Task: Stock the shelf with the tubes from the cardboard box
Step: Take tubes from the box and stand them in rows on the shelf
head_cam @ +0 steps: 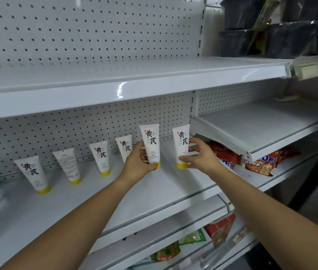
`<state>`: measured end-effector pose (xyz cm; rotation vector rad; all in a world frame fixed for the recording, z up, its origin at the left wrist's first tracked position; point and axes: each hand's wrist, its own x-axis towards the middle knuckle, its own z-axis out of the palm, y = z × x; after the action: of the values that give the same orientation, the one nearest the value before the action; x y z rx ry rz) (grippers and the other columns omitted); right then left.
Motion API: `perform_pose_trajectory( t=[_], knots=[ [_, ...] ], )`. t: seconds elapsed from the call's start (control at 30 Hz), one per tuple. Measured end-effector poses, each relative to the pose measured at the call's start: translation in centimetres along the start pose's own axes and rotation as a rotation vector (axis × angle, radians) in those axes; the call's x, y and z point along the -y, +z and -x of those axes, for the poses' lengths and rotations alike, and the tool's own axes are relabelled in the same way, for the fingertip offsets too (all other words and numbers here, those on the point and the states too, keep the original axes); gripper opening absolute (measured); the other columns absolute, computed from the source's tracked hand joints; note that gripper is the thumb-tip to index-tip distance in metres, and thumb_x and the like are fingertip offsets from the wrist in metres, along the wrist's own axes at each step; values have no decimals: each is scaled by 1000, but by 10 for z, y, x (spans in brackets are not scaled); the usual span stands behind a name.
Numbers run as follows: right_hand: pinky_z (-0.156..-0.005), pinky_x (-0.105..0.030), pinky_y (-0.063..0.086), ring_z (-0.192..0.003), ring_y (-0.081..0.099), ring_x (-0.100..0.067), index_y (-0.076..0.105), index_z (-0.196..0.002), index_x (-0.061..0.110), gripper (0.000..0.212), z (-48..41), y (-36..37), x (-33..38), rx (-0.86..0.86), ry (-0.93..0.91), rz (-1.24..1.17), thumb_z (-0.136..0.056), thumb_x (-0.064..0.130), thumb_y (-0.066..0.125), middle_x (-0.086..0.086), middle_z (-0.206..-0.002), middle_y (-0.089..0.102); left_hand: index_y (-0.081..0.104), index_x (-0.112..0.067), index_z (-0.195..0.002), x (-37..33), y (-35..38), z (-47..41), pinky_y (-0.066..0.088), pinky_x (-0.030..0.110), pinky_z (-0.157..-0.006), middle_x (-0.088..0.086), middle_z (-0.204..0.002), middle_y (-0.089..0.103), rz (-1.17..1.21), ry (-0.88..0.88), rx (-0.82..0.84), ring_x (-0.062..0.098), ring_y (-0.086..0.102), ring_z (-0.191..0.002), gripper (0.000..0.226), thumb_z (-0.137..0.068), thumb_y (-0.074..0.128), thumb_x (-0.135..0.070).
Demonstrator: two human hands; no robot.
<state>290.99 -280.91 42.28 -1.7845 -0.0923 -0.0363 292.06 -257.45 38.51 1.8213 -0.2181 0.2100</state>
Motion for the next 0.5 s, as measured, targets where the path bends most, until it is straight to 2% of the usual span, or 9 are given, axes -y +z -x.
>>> perform_pose_trajectory(
  t=[0.1,0.23,0.4,0.5],
  knots=[
    [-72,-49,61,-99,66,-27,53,-121,18,54,-24,0,-2,0,6,3,-77,-1,78,-9,-112,61,49,-30,-121,7,4,-21,57,26,-78,-2,-104,68,13,2,-15,11,69,-88,69,-69,85,-2],
    [-73,-46,61,-100,67,-28,54,-121,18,54,-51,0,-6,-4,-1,-14,-77,-1,78,-8,-112,61,48,-27,-122,12,7,-41,56,20,-75,-5,-102,67,21,10,-18,5,68,-86,68,-71,85,-1],
    [-76,-48,61,-101,66,-27,53,-122,18,54,-76,0,-13,7,-3,-3,-77,-1,77,-8,-112,61,50,-23,-121,29,13,-51,56,20,-73,-1,-101,68,-10,-6,-59,9,69,-85,67,-68,86,-2],
    [-76,-49,60,-103,65,-27,53,-118,20,51,-91,-2,-17,22,-14,-17,-78,0,77,-8,-115,60,50,-19,-124,40,16,-53,56,19,-74,-4,-100,67,-42,-28,-81,2,67,-82,69,-69,85,0]
  ],
)
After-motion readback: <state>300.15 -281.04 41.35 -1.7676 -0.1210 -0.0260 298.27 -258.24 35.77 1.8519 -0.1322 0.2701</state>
